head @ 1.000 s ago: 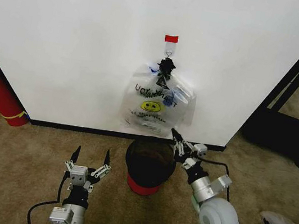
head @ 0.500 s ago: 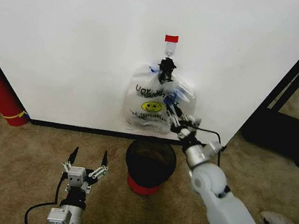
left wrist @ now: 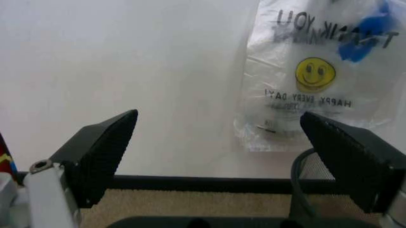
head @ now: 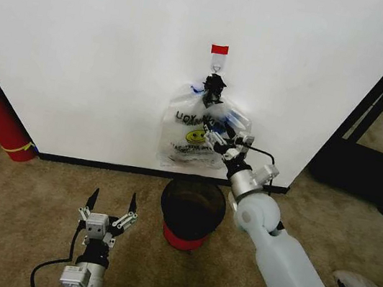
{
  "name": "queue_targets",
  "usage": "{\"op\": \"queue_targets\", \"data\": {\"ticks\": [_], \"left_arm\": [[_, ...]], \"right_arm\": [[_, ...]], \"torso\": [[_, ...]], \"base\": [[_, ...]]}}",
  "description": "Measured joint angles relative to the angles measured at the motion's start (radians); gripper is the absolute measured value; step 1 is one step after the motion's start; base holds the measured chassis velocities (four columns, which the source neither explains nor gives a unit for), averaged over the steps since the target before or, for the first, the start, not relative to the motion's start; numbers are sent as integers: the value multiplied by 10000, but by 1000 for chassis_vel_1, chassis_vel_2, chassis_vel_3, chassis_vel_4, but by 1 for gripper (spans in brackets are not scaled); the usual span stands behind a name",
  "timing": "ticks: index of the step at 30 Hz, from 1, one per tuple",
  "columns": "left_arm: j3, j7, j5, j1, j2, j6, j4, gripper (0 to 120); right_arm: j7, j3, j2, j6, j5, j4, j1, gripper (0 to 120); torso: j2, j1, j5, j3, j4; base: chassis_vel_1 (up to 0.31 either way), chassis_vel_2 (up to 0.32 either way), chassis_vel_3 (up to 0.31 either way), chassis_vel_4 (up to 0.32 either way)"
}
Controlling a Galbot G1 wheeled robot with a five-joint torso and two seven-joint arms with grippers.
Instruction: Pick up the garbage bag from the wall and place it over the trash bin.
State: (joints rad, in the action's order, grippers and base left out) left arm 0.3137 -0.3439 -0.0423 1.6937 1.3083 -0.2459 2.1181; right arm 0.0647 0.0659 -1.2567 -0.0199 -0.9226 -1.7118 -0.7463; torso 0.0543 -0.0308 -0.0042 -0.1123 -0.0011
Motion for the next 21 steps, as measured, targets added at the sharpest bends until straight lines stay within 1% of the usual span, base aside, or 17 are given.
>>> {"op": "queue_targets", "data": {"ticks": [6,16,20,21], "left_arm": [[66,2,27,130,26,-45,26,100],[-47,3,119,170,151,-114,37,100],[-55,5,140,216,138,-168,22,100],[-55,5,140,216,138,-168,22,100]], "right_arm": [[66,-9,-580,55,-937,359,539,100],[326,77,-887,87,-1214,570,749,100],[399,199,-1033,150,-1444,653,871,88],[399,199,-1033,150,-1444,653,871,88]], "torso": [[0,0,0,0,2],[0,0,0,0,0],[0,0,-1,0,0],[0,0,-1,0,0]], "base": [[0,0,0,0],[0,0,0,0],[0,0,0,0],[0,0,0,0]]}}
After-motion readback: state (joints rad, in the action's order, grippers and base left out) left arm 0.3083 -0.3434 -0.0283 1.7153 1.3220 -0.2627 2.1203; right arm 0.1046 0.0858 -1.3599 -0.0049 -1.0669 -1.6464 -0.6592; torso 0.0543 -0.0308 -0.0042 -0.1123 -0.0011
